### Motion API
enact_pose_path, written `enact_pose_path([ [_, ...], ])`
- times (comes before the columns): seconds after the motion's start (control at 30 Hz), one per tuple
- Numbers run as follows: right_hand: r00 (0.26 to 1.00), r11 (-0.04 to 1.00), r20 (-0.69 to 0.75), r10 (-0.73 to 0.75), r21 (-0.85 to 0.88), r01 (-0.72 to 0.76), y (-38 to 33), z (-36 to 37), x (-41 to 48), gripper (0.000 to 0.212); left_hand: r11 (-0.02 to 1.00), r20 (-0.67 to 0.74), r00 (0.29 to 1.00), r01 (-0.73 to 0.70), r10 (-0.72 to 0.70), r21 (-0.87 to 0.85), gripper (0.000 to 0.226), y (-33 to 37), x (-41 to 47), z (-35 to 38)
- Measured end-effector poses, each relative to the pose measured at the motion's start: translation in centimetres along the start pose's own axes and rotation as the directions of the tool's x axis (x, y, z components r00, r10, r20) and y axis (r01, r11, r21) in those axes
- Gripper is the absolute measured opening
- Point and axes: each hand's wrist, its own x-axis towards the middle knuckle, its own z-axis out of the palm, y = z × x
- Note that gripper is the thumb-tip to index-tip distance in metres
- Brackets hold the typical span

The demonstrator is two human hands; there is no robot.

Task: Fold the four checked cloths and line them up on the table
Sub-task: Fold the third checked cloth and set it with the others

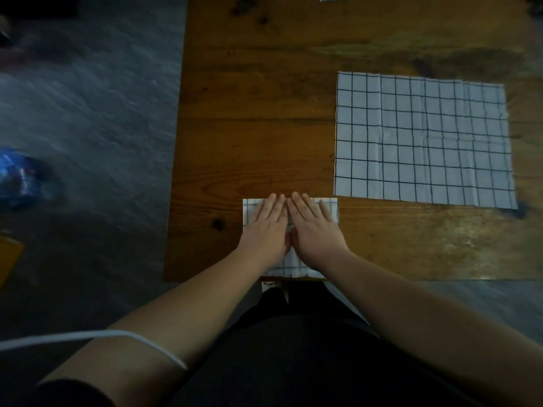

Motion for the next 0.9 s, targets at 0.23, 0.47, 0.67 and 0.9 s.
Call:
enact_pose_path([
  [0.23,1.000,1.000,-0.012,0.002,-0.031,-0.003,4.0,0.4,-0.9,0.062,0.999,0.013,0.999,0.034,-0.034,-0.007,0.069,-3.0,-1.2,0.9],
  [0.47,0.985,0.987,-0.104,0.136,0.103,-0.125,6.6,-0.6,-1.3,0.060,0.993,-0.082,0.992,0.093,-0.099,-0.073,0.066,-6.3,-2.7,0.1],
  [0.67,0.970,0.967,-0.102,0.221,0.154,-0.204,5.5,-3.5,1.4,0.050,0.975,-0.165,0.983,0.045,-0.082,-0.216,0.057,-4.5,0.2,-2.7],
  [0.9,0.968,0.958,-0.005,0.251,0.147,-0.247,5.9,-4.5,2.9,0.028,0.970,-0.089,0.986,0.122,-0.144,-0.210,0.047,-4.3,2.8,-4.3],
])
